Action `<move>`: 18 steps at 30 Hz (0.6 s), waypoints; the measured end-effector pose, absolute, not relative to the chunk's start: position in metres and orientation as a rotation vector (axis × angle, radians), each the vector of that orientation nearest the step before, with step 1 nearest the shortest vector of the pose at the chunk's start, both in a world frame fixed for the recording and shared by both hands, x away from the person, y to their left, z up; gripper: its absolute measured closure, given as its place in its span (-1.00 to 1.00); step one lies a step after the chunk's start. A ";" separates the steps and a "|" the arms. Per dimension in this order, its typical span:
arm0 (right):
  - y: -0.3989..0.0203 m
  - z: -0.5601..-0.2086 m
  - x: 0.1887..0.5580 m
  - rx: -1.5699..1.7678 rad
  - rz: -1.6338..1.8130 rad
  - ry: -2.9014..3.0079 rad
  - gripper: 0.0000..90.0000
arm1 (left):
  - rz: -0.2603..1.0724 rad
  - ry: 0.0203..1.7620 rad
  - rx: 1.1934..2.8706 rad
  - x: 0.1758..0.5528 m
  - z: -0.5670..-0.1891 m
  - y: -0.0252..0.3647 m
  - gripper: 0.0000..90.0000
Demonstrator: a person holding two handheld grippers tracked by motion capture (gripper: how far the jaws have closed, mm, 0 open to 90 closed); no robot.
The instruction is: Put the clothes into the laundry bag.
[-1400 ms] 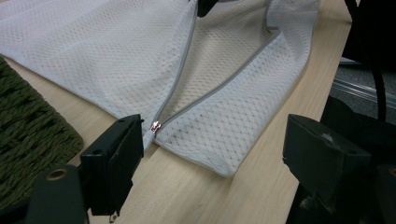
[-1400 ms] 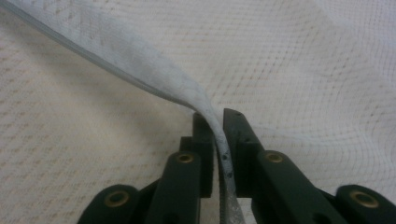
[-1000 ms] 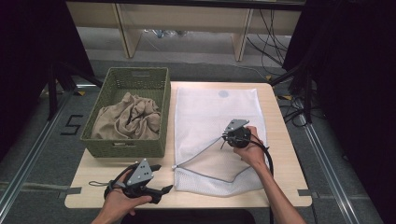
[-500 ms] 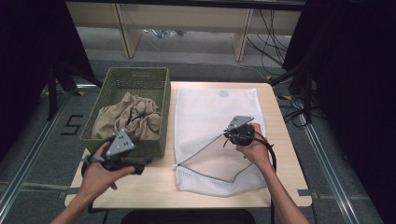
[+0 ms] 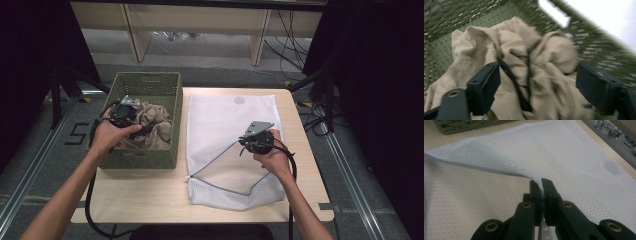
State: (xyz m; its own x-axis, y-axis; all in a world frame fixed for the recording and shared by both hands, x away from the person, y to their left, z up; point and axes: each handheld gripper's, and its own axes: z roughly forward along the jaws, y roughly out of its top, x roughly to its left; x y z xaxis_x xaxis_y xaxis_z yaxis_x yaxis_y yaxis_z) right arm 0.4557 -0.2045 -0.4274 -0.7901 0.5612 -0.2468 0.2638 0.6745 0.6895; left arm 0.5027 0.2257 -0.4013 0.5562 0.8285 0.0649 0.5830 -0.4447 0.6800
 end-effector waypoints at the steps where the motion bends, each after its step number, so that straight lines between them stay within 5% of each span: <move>1: -0.204 -0.429 0.455 0.649 0.906 2.447 0.96 | 0.488 1.167 2.183 0.507 -0.405 0.224 -0.64; 9: -0.204 -0.431 0.455 0.632 0.918 2.457 0.94 | 0.435 1.149 2.243 0.533 -0.425 0.224 -0.60; 18: -0.203 -0.435 0.457 0.636 0.895 2.479 0.94 | 0.324 1.161 2.317 0.543 -0.451 0.213 -1.00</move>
State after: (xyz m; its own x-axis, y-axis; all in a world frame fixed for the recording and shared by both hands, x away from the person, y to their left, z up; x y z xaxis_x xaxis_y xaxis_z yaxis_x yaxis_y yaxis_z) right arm 0.4565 -0.2031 -0.4353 -0.8038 0.5470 -0.2339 0.2716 0.6872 0.6738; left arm 0.5435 0.2126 -0.4506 0.6033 0.7972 -0.0197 0.6720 -0.4950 0.5508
